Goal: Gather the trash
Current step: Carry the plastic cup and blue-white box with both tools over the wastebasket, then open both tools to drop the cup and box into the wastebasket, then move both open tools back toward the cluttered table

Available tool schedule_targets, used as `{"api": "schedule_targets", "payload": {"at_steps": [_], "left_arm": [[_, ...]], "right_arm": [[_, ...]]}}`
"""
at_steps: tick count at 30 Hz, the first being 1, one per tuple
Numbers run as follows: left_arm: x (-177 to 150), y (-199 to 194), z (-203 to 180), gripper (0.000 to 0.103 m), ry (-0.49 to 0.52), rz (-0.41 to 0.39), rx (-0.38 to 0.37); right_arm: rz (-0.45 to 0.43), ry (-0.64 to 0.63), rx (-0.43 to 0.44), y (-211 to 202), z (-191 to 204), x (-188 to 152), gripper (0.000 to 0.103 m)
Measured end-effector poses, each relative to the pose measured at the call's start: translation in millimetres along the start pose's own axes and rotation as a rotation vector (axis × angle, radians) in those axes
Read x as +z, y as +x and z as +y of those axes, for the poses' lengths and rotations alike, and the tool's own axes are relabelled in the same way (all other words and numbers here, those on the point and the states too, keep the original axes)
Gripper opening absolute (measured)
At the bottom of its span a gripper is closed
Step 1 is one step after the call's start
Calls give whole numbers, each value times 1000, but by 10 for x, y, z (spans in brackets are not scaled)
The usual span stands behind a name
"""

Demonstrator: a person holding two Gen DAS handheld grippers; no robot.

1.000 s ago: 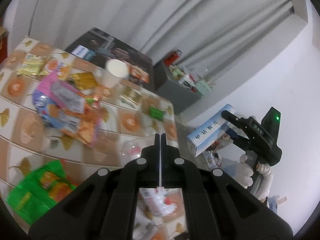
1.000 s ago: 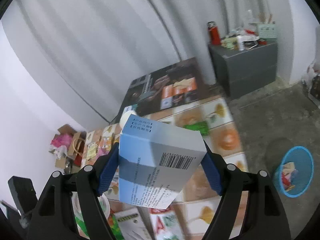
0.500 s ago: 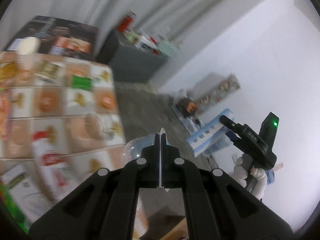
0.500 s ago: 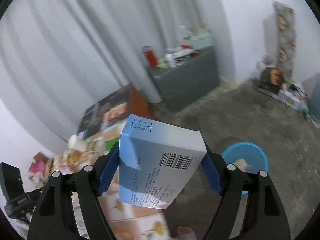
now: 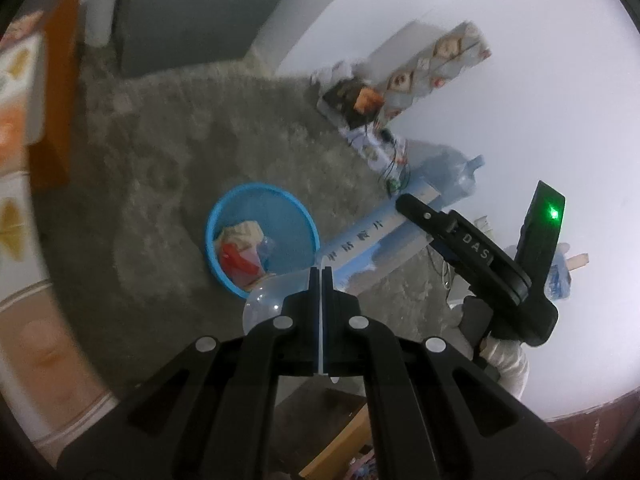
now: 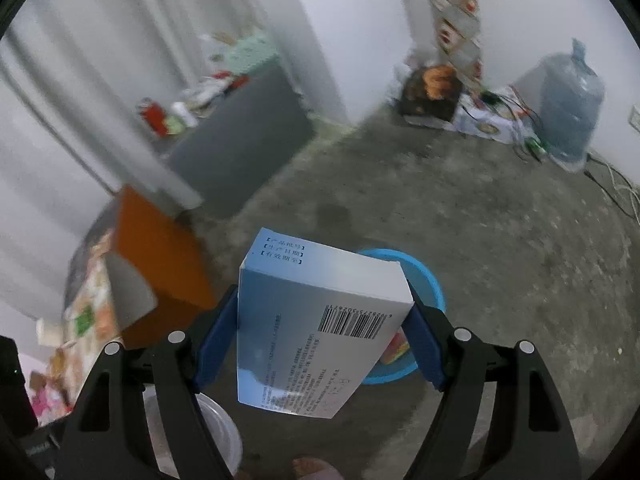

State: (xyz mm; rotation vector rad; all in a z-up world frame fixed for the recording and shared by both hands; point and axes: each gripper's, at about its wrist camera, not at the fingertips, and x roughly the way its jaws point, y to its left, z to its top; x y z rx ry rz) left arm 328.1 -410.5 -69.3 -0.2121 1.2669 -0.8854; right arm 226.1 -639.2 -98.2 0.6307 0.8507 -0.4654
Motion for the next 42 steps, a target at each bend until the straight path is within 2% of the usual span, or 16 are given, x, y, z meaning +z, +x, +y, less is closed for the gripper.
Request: {"api": "schedule_targets", "payload": {"at_steps": [5, 7, 9, 12, 17, 19, 21, 23, 25, 30, 32, 34, 37, 38, 42], "left_arm": [[114, 678, 105, 0, -63, 60, 6], [160, 992, 195, 6, -102, 93, 18], [157, 1162, 299, 32, -142, 91, 46], [131, 1225, 400, 44, -188, 91, 57], [122, 1044, 467, 50, -175, 88, 70], [120, 886, 464, 52, -176, 66, 67], [76, 678, 416, 61, -159, 48, 58], [37, 480, 367, 68, -126, 27, 54], [-31, 247, 335, 70, -95, 10, 55], [-251, -514, 300, 81, -40, -63, 8], [-404, -973, 274, 82, 8, -131, -2], [-526, -1365, 259, 84, 38, -199, -13], [-812, -2100, 366, 88, 70, -326, -11], [-879, -2255, 396, 89, 74, -358, -3], [-1289, -3147, 617, 91, 42, -575, 81]], "right_arm": [[36, 59, -41, 624, -293, 61, 75], [80, 73, -51, 935, -387, 47, 76], [132, 77, -71, 1206, -483, 22, 77], [173, 108, -108, 1423, -645, -69, 77], [171, 129, -101, 1378, -793, -173, 77], [156, 136, -86, 1253, -810, -179, 77], [128, 135, -65, 1094, -804, -194, 77], [62, 130, -31, 833, -766, -222, 77], [7, 107, -1, 568, -714, -245, 77], [-136, 8, 58, -249, -431, -351, 77], [-192, -43, 72, -597, -298, -432, 77], [-254, -102, 85, -937, -163, -549, 85], [-347, -203, 118, -1413, 61, -743, 88], [-373, -227, 125, -1538, 122, -805, 88], [-511, -316, 181, -2085, 368, -1085, 94]]}}
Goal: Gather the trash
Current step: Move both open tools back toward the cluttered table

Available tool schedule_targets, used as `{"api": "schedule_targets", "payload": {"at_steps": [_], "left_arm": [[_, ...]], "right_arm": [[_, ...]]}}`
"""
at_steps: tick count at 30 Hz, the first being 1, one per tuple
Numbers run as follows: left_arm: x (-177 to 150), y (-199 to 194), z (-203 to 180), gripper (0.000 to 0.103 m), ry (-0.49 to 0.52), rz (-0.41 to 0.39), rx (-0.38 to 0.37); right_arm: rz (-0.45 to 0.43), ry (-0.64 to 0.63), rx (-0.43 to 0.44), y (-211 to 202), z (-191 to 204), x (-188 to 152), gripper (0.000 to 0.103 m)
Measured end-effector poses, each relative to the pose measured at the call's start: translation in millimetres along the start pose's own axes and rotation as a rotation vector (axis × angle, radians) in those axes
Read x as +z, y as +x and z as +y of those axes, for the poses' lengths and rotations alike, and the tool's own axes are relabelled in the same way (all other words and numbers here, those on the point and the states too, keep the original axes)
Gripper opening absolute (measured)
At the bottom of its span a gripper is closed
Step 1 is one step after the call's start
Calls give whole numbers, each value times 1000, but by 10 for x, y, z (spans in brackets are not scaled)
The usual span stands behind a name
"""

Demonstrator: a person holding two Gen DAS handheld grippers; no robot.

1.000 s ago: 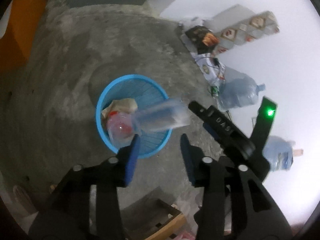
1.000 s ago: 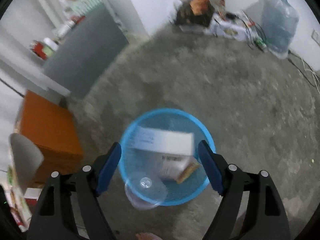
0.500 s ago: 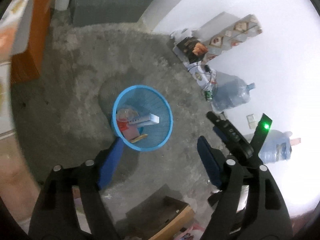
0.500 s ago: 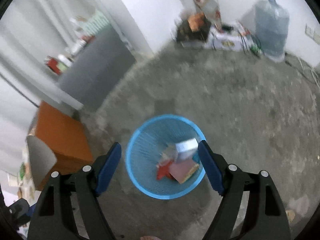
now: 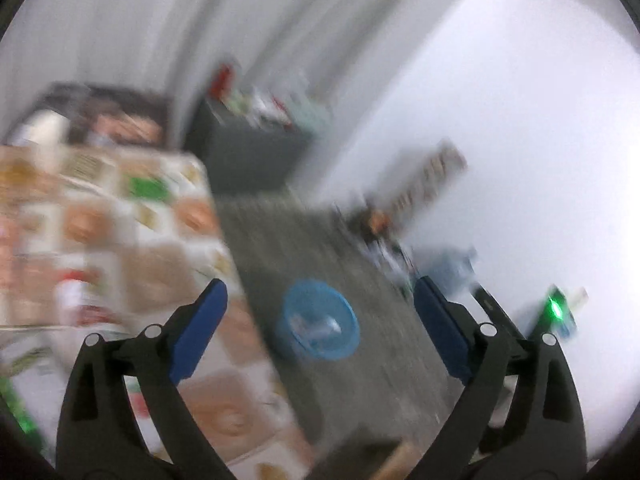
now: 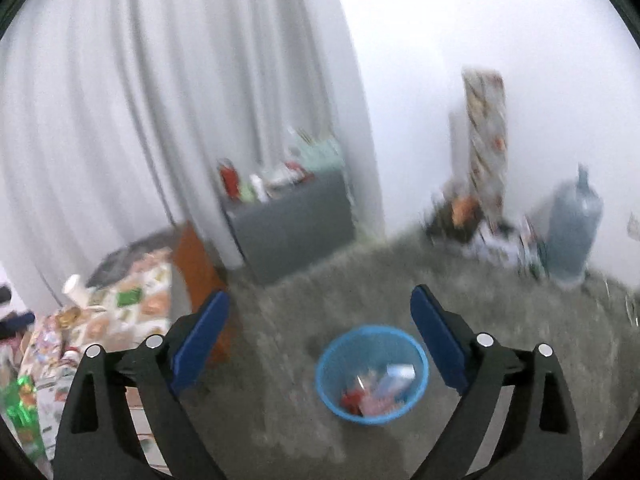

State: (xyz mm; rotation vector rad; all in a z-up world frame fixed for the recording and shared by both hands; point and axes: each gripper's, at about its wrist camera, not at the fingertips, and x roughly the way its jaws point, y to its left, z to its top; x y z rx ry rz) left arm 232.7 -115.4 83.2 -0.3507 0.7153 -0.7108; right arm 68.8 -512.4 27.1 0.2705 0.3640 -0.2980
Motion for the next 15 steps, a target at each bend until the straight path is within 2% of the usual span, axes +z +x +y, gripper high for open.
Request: {"api": "schedule_targets", "payload": {"at_steps": [3, 6, 9, 11, 15], "left_arm": [[10, -711, 192, 92, -9, -149, 86], [-95, -1216, 278, 93, 6, -250, 159], [-339, -1697, 422, 94, 0, -337, 233], [-493, -1903, 526, 94, -26, -360, 254], [-896, -2162, 650, 94, -51, -364, 315]], "right_arm": [[-72, -68, 30, -298, 291, 56, 97], [-69, -114, 98, -449, 584, 80, 97], [-64, -135, 155, -546, 860, 48, 97], [-49, -135, 198, -582, 1046, -15, 97], [37, -141, 315, -589, 1451, -230, 97]]}}
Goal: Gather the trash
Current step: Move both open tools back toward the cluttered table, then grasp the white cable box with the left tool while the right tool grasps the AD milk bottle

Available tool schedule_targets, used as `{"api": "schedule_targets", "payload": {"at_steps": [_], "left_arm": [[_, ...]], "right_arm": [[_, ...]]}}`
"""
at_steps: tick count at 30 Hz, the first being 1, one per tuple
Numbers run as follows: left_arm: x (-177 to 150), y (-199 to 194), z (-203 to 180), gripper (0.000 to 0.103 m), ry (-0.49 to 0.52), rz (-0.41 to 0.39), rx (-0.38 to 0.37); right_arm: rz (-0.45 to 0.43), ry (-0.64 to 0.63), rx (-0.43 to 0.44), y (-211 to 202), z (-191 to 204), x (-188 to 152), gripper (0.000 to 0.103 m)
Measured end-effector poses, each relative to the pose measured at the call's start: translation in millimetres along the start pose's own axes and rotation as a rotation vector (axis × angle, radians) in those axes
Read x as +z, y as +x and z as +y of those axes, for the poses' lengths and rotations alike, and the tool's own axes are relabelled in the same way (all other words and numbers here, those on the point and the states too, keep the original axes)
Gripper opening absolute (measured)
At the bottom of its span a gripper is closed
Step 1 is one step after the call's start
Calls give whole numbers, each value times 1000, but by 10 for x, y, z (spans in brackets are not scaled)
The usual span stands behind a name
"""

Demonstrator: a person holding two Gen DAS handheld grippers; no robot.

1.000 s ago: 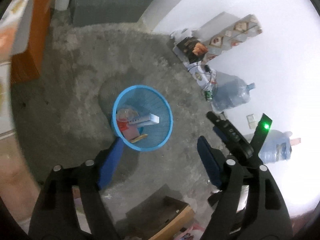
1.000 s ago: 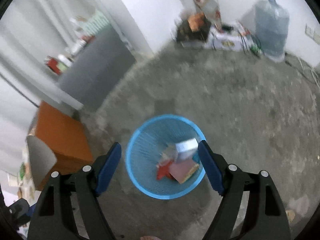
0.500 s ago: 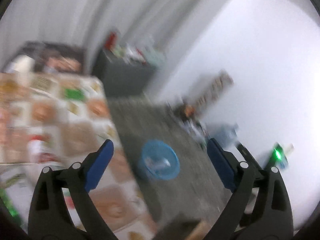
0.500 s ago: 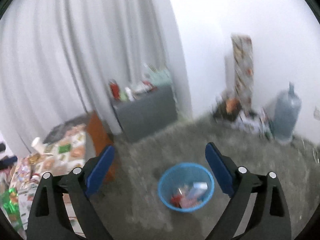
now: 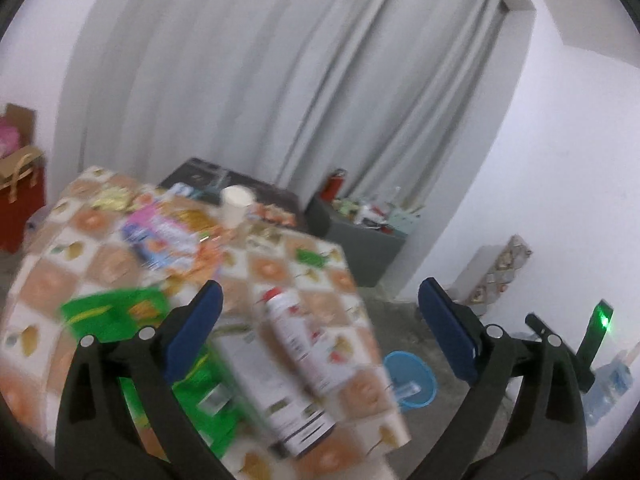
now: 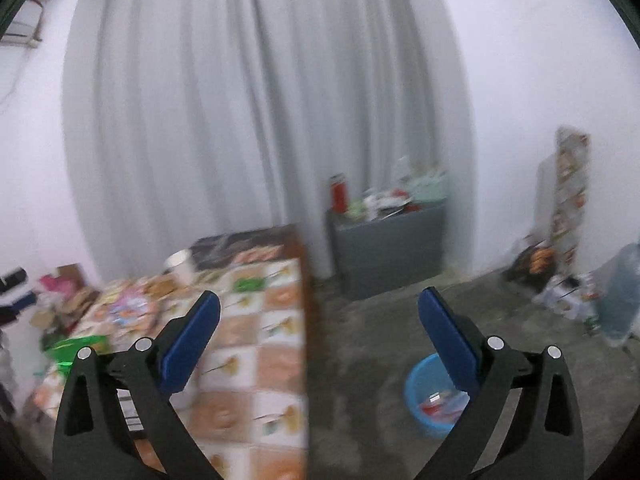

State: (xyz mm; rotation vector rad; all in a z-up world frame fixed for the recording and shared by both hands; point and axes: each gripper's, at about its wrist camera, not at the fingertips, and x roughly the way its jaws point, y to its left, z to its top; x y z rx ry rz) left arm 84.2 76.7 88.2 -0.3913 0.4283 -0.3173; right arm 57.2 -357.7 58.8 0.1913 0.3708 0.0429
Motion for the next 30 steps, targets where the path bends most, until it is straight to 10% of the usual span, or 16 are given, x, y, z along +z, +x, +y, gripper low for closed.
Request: {"api": "schedule_targets", "payload": {"at_steps": [16, 30], "left_arm": [[-876, -109, 297, 94, 29, 158, -21], [-1078, 230, 350, 92, -4, 240, -66]], "right_arm": [[333, 1, 344, 575, 1201, -649, 97], [501, -21, 325, 1325, 1392, -860, 87]]}}
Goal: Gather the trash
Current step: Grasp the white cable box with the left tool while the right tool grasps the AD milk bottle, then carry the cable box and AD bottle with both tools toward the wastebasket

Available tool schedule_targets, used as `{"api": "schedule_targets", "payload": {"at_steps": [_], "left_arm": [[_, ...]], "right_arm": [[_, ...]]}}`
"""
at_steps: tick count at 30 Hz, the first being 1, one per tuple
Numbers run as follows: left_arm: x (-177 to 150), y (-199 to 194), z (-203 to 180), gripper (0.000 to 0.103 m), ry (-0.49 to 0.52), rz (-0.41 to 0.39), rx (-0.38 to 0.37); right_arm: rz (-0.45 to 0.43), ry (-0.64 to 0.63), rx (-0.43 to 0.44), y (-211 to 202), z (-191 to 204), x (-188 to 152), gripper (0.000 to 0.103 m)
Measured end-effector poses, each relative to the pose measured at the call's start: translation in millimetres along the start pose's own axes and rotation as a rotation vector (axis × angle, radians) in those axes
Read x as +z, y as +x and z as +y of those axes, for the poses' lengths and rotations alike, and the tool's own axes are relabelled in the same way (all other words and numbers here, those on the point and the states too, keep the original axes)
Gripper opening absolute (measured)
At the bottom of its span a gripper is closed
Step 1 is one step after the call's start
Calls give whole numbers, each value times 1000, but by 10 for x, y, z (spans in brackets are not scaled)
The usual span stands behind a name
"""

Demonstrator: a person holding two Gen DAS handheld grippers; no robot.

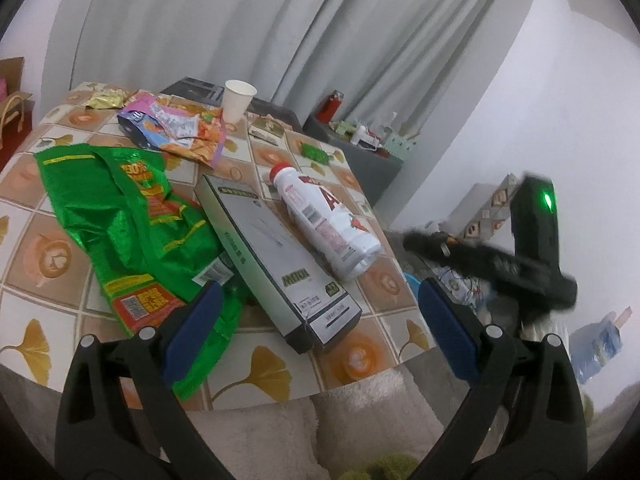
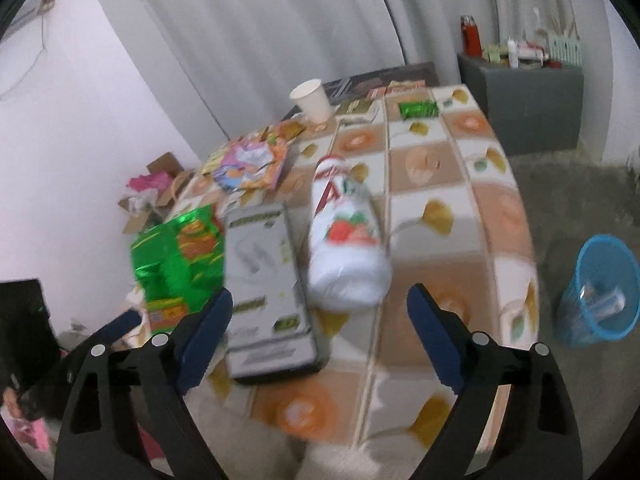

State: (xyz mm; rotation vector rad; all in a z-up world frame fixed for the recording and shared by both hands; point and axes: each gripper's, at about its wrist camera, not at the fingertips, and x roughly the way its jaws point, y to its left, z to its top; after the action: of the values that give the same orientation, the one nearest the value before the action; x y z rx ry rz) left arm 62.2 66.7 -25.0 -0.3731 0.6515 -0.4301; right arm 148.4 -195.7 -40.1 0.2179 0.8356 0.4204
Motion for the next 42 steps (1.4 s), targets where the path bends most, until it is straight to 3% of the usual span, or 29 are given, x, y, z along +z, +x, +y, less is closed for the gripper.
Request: {"api": "schedule_targets", "payload": {"at_steps": [5, 9, 14, 16, 18, 25, 30, 35, 42], "left_arm": [[27, 206, -29, 79, -11, 44, 30], [80, 364, -10, 69, -23, 84, 84], [134, 624, 52, 63, -56, 166, 183], [137, 735, 55, 62, -55, 195, 201], [140, 822, 47, 62, -56, 209, 205], [118, 1093, 46, 62, -50, 261, 272], [107, 1140, -44, 62, -19, 257, 271], [85, 1160, -146, 62, 16, 258, 231], [26, 1195, -318, 63, 73, 280, 123]], "right_arm": [[100, -117, -88, 592, 21, 455, 87], [187, -168, -117, 1069, 23, 619, 87], [290, -132, -52, 1393, -20, 571, 85], [306, -101, -11, 1397, -48, 524, 69], [304, -59, 19, 1347, -90, 441, 63], [296, -25, 73, 1127, -96, 170, 63], [296, 21, 115, 996, -169, 50, 63], [277, 118, 147, 786, -347, -76, 63], [226, 228, 101, 376, -537, -356, 63]]}}
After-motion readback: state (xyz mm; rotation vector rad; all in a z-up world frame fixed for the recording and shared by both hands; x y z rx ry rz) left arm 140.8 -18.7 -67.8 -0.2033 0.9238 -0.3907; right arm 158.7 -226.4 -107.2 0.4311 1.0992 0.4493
